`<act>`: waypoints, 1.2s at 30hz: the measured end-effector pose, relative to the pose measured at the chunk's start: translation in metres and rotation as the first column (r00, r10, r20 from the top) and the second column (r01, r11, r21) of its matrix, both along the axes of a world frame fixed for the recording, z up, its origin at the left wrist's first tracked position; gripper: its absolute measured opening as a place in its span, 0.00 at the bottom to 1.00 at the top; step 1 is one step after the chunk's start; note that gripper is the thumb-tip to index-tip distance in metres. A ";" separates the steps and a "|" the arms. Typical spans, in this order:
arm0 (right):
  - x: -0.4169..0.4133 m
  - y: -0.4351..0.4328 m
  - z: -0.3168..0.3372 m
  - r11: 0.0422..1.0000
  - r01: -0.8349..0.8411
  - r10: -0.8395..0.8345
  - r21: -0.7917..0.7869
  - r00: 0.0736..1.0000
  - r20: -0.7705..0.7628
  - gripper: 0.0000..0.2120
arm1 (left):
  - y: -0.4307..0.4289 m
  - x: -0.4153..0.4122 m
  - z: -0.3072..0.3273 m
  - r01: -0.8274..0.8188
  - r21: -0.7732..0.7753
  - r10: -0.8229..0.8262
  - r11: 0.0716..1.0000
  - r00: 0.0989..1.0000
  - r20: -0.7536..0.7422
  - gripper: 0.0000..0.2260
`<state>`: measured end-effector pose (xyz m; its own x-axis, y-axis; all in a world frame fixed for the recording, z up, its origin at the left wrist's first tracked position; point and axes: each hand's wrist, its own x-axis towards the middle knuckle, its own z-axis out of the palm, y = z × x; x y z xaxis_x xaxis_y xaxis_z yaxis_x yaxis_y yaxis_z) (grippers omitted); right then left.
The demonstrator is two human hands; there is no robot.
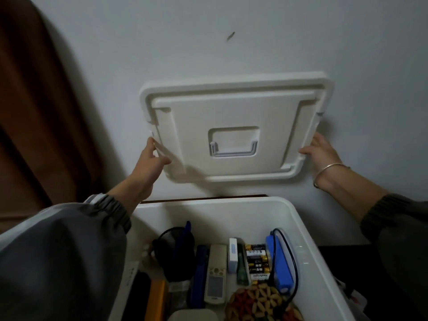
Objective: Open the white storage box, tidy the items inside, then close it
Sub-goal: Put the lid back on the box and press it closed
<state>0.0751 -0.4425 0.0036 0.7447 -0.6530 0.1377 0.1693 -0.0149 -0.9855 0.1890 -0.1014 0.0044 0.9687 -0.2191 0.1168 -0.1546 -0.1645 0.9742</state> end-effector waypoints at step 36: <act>-0.221 0.116 -0.029 0.949 -0.095 -0.036 -0.301 0.914 -0.403 0.13 | 0.153 -0.192 -0.063 -0.199 0.382 0.174 0.903 0.980 0.099 0.06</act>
